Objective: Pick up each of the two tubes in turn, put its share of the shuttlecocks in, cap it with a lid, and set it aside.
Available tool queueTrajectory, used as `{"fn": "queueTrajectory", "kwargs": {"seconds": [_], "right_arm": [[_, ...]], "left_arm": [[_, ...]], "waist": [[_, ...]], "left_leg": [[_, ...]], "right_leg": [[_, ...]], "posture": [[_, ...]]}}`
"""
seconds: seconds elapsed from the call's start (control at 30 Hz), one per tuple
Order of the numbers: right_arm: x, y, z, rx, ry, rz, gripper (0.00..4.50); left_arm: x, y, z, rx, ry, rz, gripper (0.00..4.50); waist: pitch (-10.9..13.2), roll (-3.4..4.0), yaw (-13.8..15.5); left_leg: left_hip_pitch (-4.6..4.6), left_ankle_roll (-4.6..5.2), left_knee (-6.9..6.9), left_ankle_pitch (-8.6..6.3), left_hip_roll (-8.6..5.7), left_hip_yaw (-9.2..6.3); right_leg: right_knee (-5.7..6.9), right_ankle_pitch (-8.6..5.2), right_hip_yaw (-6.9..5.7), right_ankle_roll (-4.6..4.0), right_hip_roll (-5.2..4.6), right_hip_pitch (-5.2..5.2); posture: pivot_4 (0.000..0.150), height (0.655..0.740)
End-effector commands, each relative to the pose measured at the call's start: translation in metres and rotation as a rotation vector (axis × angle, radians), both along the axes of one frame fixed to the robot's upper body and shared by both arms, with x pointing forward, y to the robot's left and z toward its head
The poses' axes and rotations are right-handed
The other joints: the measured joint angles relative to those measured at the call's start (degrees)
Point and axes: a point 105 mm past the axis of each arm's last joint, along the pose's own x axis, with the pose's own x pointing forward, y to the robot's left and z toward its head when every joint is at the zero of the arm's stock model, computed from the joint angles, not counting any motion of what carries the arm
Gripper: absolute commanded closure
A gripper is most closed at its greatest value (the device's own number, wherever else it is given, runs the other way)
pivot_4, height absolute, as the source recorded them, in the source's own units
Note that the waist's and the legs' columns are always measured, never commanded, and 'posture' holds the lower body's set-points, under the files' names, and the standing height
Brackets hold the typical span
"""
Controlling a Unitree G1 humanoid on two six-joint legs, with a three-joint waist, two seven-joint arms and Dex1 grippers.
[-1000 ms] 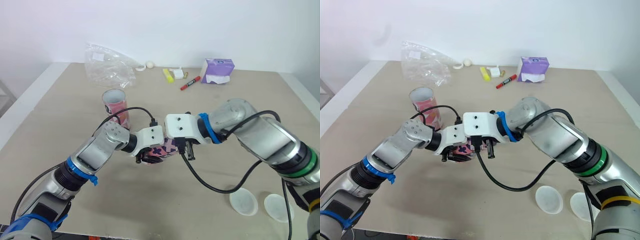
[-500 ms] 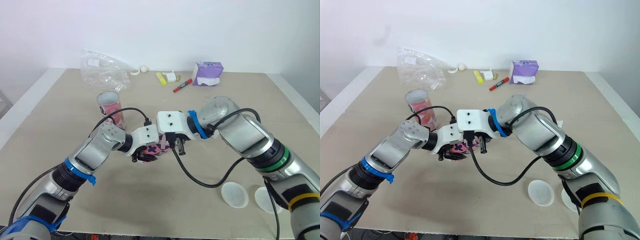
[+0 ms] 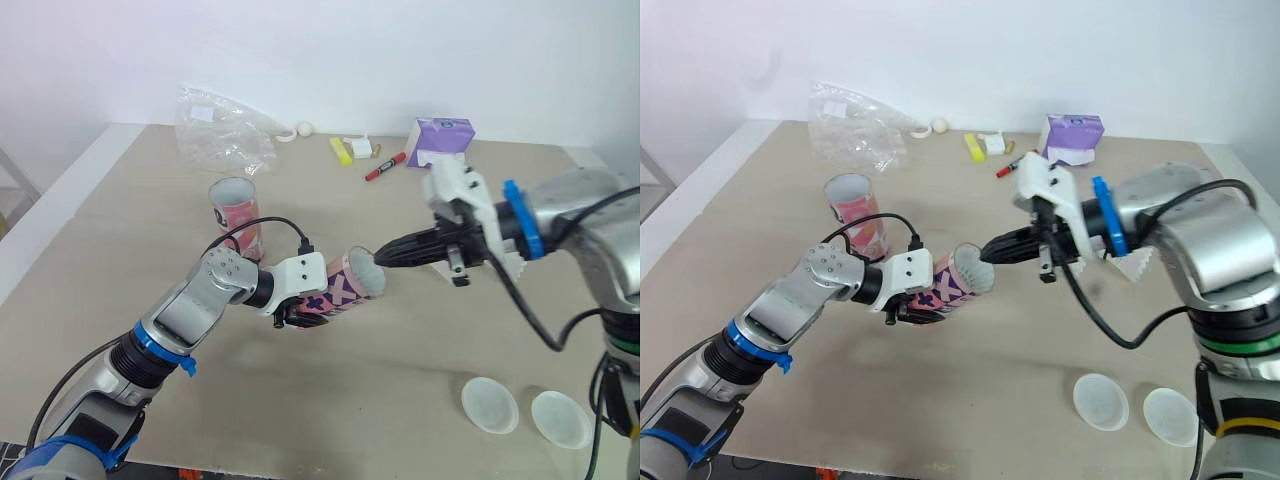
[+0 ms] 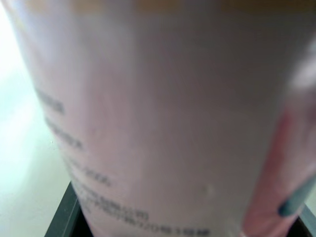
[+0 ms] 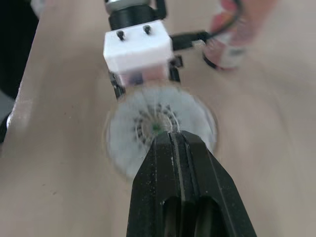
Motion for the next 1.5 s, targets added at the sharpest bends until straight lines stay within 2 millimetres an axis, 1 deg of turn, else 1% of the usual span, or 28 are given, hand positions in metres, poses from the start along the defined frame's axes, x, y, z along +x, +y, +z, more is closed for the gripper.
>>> {"fn": "queueTrajectory", "kwargs": {"seconds": [0.03, 0.1, 0.13, 0.23, 0.33, 0.4, 0.5, 0.63, 0.7, 0.83, 1.03, 1.17, 1.27, 1.5], "right_arm": [[-0.008, -0.022, 0.015, 0.071, -0.023, -0.100, 4.47], [-0.011, -0.032, 0.009, 0.065, -0.019, -0.148, 4.47], [-0.013, -0.033, 0.006, 0.057, -0.018, -0.153, 4.47], [-0.019, -0.033, -0.001, 0.060, -0.005, -0.162, 4.47], [-0.019, -0.029, -0.002, 0.063, -0.017, -0.162, 4.47], [-0.018, -0.024, 0.000, 0.059, -0.046, -0.148, 4.47], [-0.015, -0.006, 0.006, 0.013, -0.133, -0.086, 4.47], [-0.006, 0.014, 0.005, -0.092, -0.240, -0.006, 4.47], [-0.005, 0.022, 0.003, -0.126, -0.251, 0.040, 4.47], [0.001, 0.035, -0.010, -0.184, -0.257, 0.099, 4.47], [0.020, 0.049, -0.051, -0.357, -0.277, 0.196, 4.47], [0.028, 0.060, -0.064, -0.394, -0.279, 0.247, 4.47], [0.028, 0.068, -0.071, -0.396, -0.260, 0.286, 4.47], [0.020, 0.082, -0.087, -0.415, -0.201, 0.372, 4.47]], "left_arm": [[-0.008, 0.003, -0.020, 0.010, 0.065, -0.014, 2.13], [-0.008, 0.005, -0.022, 0.012, 0.067, -0.017, 2.13], [-0.008, 0.006, -0.023, 0.016, 0.069, -0.019, 2.13], [-0.009, 0.007, -0.025, 0.021, 0.073, -0.028, 2.13], [-0.009, 0.006, -0.026, 0.025, 0.073, -0.038, 2.13], [-0.008, 0.005, -0.025, 0.026, 0.070, -0.044, 2.13], [-0.006, 0.004, -0.021, 0.036, 0.061, -0.058, 2.13], [-0.006, 0.001, -0.015, 0.040, 0.064, -0.072, 2.13], [-0.006, 0.000, -0.013, 0.045, 0.064, -0.080, 2.13], [-0.006, -0.003, -0.011, 0.053, 0.060, -0.090, 2.13], [-0.005, -0.006, -0.012, 0.050, 0.056, -0.088, 2.13], [-0.004, -0.007, -0.013, 0.047, 0.054, -0.085, 2.13], [-0.003, -0.006, -0.013, 0.047, 0.054, -0.081, 2.13], [-0.003, -0.006, -0.013, 0.044, 0.054, -0.073, 2.13]], "waist": [[0.01, -0.02, 0.13], [0.01, -0.02, 0.16], [0.01, -0.01, 0.15], [0.00, 0.04, 0.11], [0.02, 0.06, 0.09], [0.02, 0.06, 0.08], [0.04, 0.12, -0.13], [0.06, 0.10, -0.31], [0.06, 0.10, -0.35], [0.08, 0.08, -0.39], [0.07, 0.08, -0.41], [0.04, 0.04, -0.56], [0.03, 0.01, -0.69], [0.02, 0.02, -0.84]], "left_leg": [[-0.01, 0.00, 0.00, 0.00, 0.00, -0.03], [-0.05, 0.01, 0.00, 0.00, 0.00, -0.06], [-0.04, 0.01, 0.00, 0.00, 0.01, -0.05], [-0.03, 0.01, -0.02, 0.00, 0.03, -0.07], [-0.02, 0.05, -0.02, 0.03, 0.02, -0.07], [-0.02, 0.05, -0.02, 0.04, 0.02, -0.06], [-0.02, 0.05, -0.02, 0.04, 0.00, -0.03], [-0.04, 0.04, -0.02, 0.05, 0.01, -0.13], [-0.06, 0.04, -0.02, 0.05, -0.03, -0.12], [-0.10, 0.05, -0.01, 0.04, -0.09, -0.13], [-0.11, 0.05, 0.03, 0.05, -0.13, -0.14], [-0.01, 0.05, 0.07, 0.08, -0.16, -0.14], [0.23, 0.04, 0.06, 0.16, -0.11, -0.16], [0.56, -0.08, 0.03, 0.46, 0.17, -0.15]], "right_leg": [[-0.01, 0.00, -0.03, 0.00, -0.01, 0.01], [-0.03, -0.01, -0.07, 0.00, -0.03, 0.00], [-0.03, -0.01, -0.07, 0.00, -0.03, -0.01], [-0.03, -0.01, -0.08, 0.00, -0.02, 0.00], [-0.01, 0.00, -0.09, 0.01, -0.02, 0.00], [-0.01, 0.01, -0.09, 0.02, -0.02, 0.01], [-0.01, 0.01, -0.08, 0.02, -0.02, 0.00], [-0.02, -0.01, -0.19, 0.02, 0.03, 0.00], [-0.02, -0.02, -0.17, 0.04, 0.01, -0.01], [-0.02, -0.07, -0.17, 0.12, -0.01, -0.02], [0.00, -0.09, -0.19, 0.15, -0.02, -0.01], [0.04, -0.06, -0.19, 0.18, -0.01, 0.08], [0.10, -0.02, -0.20, 0.14, 0.04, 0.24], [0.22, 0.15, -0.19, -0.14, 0.38, 0.38]], "posture": [[0.150, 0.7400], [0.150, 0.7400], [0.150, 0.7400], [0.150, 0.7400], [0.150, 0.7400], [0.150, 0.7400], [0.150, 0.7400], [0.150, 0.7400], [0.150, 0.7400], [0.150, 0.7400], [0.150, 0.7400], [0.150, 0.7400], [0.150, 0.7400], [0.150, 0.7400]]}}
